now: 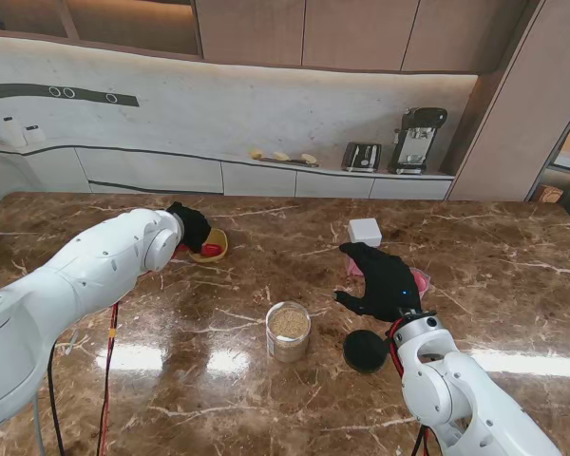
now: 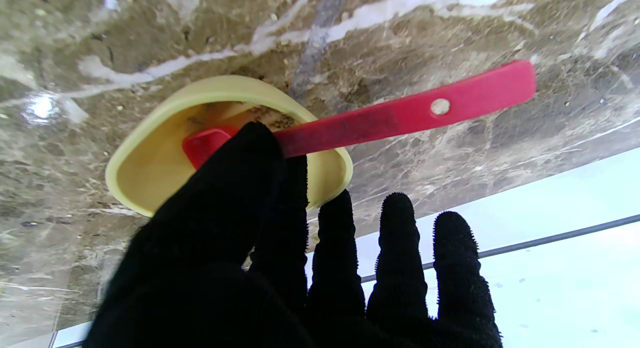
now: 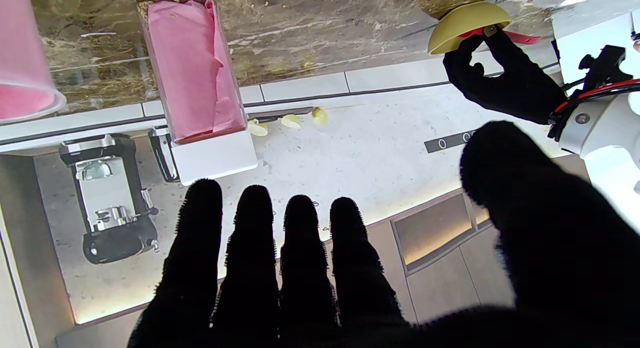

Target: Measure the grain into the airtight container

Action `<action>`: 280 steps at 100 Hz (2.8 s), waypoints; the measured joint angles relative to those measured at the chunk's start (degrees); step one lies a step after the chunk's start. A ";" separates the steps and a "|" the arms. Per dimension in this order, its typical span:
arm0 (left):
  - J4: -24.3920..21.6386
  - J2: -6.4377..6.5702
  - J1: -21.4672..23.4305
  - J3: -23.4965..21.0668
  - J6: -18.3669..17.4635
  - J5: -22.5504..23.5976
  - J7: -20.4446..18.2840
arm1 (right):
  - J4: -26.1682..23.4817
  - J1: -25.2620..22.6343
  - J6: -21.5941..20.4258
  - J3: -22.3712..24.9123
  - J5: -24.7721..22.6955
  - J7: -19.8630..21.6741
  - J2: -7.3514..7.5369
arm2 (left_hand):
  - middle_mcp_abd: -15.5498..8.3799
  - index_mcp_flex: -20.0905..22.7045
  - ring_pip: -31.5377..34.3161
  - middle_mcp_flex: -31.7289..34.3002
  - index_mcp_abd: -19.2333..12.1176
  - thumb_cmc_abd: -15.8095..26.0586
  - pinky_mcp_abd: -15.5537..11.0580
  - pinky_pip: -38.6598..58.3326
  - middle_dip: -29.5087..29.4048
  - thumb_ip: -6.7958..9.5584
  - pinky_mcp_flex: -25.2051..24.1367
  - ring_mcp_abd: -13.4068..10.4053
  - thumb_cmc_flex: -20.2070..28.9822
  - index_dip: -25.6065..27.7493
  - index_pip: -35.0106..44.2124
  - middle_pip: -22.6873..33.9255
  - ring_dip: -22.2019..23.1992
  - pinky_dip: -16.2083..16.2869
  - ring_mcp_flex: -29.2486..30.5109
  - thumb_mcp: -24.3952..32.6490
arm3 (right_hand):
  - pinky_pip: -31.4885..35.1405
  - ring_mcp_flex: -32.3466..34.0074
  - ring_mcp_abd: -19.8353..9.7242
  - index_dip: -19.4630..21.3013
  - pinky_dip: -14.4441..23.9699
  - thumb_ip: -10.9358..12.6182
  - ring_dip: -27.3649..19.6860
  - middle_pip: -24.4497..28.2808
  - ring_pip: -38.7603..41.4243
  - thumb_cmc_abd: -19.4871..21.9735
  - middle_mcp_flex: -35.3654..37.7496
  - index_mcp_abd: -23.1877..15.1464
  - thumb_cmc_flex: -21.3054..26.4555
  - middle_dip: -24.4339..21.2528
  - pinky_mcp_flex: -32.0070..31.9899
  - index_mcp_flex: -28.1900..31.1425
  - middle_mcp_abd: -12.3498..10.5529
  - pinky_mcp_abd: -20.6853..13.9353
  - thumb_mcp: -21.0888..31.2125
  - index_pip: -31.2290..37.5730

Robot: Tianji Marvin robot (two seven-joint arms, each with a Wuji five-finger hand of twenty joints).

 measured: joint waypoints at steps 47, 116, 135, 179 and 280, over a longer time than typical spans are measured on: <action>0.33 0.01 1.00 -1.67 -0.24 0.29 3.00 | 0.00 0.02 0.00 -0.04 0.03 0.12 0.00 | -0.04 1.75 0.88 3.32 0.11 1.84 0.12 -0.10 0.20 0.06 -0.01 0.00 3.59 -2.43 -1.28 1.46 0.00 0.02 2.65 -3.79 | 0.00 0.00 0.01 0.00 0.00 0.00 0.00 0.00 0.00 0.10 0.00 -0.01 0.00 0.00 0.01 0.00 0.02 0.02 0.37 0.00; 2.47 -0.50 1.19 -1.23 -1.97 -0.41 4.26 | 0.06 0.10 0.03 -0.15 0.08 0.09 0.00 | 0.15 5.30 0.89 5.51 0.12 1.91 1.11 -0.12 5.77 0.09 -0.01 0.00 3.59 -11.86 -1.86 1.32 0.00 0.03 4.10 -4.75 | 0.00 0.00 0.01 -0.07 0.00 0.00 0.00 0.00 0.00 0.18 0.00 -0.02 0.00 0.00 0.01 0.00 0.03 0.05 0.61 0.00; 2.45 -0.51 1.24 -1.34 -2.04 -0.65 3.97 | 0.06 0.09 0.03 -0.13 0.21 0.16 -0.02 | 0.08 2.82 0.89 5.51 -0.39 10.18 1.11 -0.92 8.67 1.91 -0.58 0.00 15.09 1.64 -5.69 0.64 0.00 0.03 4.05 -27.45 | 0.01 0.00 0.02 -0.07 0.00 0.00 0.00 0.00 0.00 0.19 0.00 -0.03 0.00 0.00 0.01 0.00 0.04 0.06 0.62 0.00; -4.76 2.62 3.16 -6.09 -0.36 3.80 3.77 | 0.12 0.08 0.02 -0.06 0.30 -0.03 -0.04 | 1.79 1.48 1.52 16.28 -1.21 11.34 1.11 -0.95 0.59 1.91 0.23 0.13 16.36 6.70 -5.63 -2.86 0.00 0.78 8.20 -30.21 | 0.01 0.00 0.02 -0.09 0.00 0.00 0.00 0.00 0.00 0.21 0.00 -0.04 0.00 0.00 0.01 0.00 0.05 0.07 0.63 0.00; -38.33 9.75 23.24 -37.46 1.91 7.95 -5.75 | -0.51 -0.66 0.21 0.28 -0.64 -0.85 -0.12 | 0.54 -3.06 17.45 31.80 -5.68 14.38 8.13 2.29 18.96 1.85 7.21 8.45 16.30 18.49 -6.45 14.76 14.60 3.61 29.96 -32.47 | 0.01 0.00 0.03 -0.57 0.00 0.00 0.00 0.00 0.00 0.85 0.70 -0.05 -1.45 0.00 0.09 0.00 0.11 0.08 1.30 0.00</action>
